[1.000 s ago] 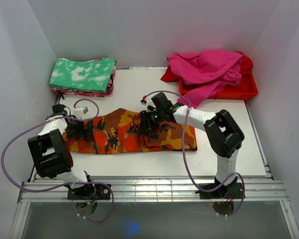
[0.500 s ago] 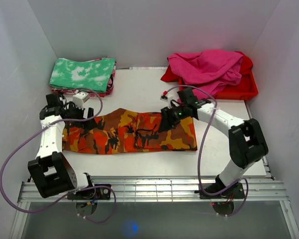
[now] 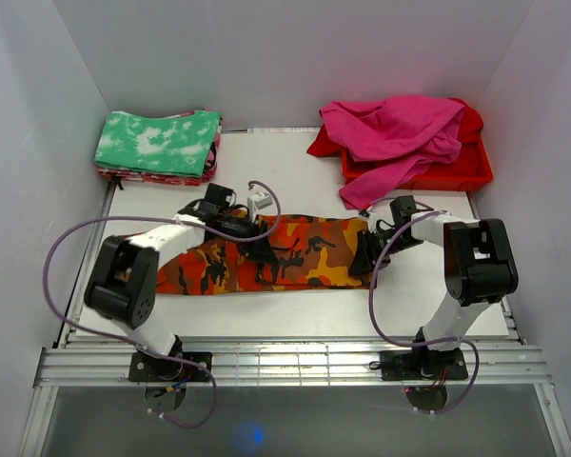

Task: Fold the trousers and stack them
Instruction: Fold the trousers

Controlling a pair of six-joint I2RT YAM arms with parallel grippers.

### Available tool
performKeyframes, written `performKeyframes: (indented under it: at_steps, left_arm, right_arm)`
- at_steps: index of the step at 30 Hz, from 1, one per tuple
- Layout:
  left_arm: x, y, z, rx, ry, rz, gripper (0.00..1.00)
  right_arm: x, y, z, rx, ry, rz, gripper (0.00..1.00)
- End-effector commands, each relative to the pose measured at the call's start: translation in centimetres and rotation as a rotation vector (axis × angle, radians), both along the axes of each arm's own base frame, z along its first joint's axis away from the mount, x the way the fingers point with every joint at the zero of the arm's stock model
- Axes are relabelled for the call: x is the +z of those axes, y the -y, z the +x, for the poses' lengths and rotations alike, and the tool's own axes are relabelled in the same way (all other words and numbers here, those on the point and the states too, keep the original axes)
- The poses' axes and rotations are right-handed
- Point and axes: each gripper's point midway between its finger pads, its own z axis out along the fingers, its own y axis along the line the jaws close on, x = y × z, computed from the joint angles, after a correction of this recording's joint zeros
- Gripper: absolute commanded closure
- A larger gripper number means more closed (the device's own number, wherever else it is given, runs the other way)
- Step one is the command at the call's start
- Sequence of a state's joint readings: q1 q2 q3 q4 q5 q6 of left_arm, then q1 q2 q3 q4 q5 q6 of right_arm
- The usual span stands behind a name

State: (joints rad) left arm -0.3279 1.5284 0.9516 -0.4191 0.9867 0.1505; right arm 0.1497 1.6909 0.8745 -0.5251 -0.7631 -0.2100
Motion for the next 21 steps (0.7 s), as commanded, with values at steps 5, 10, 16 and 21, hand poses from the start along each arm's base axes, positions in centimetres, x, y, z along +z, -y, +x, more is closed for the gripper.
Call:
performKeyframes:
  at_steps: [5, 10, 16, 21]
  left_arm:
    - [-8.3, 2.5, 3.6, 0.131, -0.241, 0.102, 0.38]
    - [-10.1, 2.9, 3.8, 0.102, -0.263, 0.098, 0.37]
    - [-6.6, 4.3, 4.4, 0.058, -0.127, 0.053, 0.22]
    - [-3.4, 4.8, 5.3, 0.08, -0.033, 0.061, 0.02]
  right_arm:
    - [0.5, 3.4, 3.3, -0.107, 0.042, -0.105, 0.54]
    - [4.3, 7.6, 4.5, -0.217, 0.162, -0.193, 0.26]
    - [1.7, 9.7, 2.9, -0.26, 0.08, -0.251, 0.34]
    - [-0.6, 8.5, 3.9, -0.319, 0.038, -0.17, 0.35]
